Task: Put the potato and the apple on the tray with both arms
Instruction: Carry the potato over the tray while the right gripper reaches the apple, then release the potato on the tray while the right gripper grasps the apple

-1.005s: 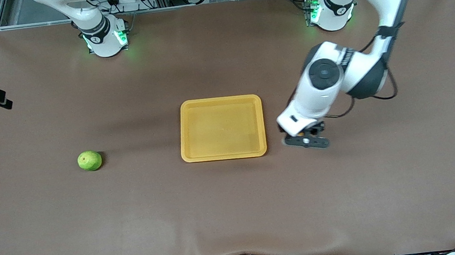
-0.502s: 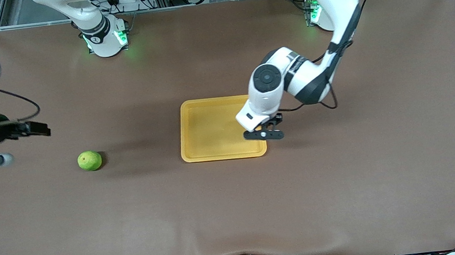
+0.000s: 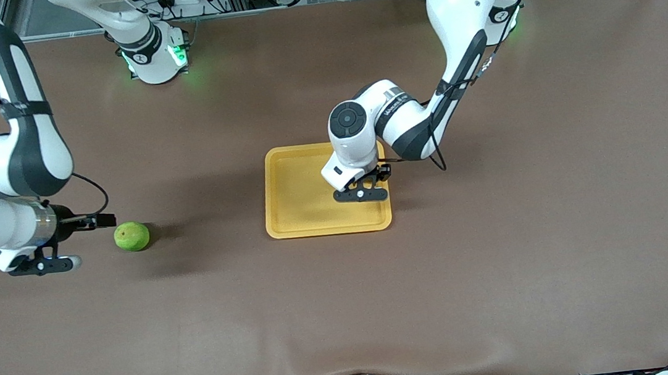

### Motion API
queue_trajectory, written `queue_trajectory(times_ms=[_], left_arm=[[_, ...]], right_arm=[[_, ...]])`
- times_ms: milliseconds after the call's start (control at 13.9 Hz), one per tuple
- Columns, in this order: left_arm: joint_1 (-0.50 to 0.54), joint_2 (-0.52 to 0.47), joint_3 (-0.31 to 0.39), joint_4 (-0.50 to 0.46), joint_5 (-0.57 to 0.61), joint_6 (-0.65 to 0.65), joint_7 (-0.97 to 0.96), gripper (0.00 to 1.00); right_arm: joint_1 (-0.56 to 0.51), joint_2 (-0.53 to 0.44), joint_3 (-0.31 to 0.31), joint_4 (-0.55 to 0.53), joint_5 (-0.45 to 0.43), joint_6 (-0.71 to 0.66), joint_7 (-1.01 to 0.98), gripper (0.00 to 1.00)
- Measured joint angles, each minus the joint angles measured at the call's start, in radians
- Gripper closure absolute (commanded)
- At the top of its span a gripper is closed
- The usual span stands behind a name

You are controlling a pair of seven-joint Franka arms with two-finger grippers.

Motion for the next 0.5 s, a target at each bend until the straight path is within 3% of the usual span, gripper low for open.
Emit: queue_trajectory(times_ms=[72,144,215,287,502], left_arm=[[0.0,0.007,0.002,0.001,0.006,0.0,0.0,1.0],[0.0,0.012,0.004,0.002,0.007,0.0,0.0,0.93],[0.0,0.015,0.006,0.003,0.007,0.0,-0.002,0.76],[0.0,0.015,0.008,0.003,0.007,0.0,-0.008,0.01],[0.0,0.015,0.013,0.009,0.007,0.0,-0.017,0.0]], right_arm=[[0.0,0.0,0.0,-0.023,0.0,0.042,-0.005,0.0],[0.002,-0.001,0.003,-0.049,0.0,0.093,-0.008,0.0],[0.005,-0.001,0.005,-0.082,0.0,0.15,-0.008,0.0],[0.008,-0.002,0.007,-0.123,0.0,0.213,-0.008,0.0],[0.019,-0.001,0.01,-0.246,0.0,0.409,-0.01,0.0]])
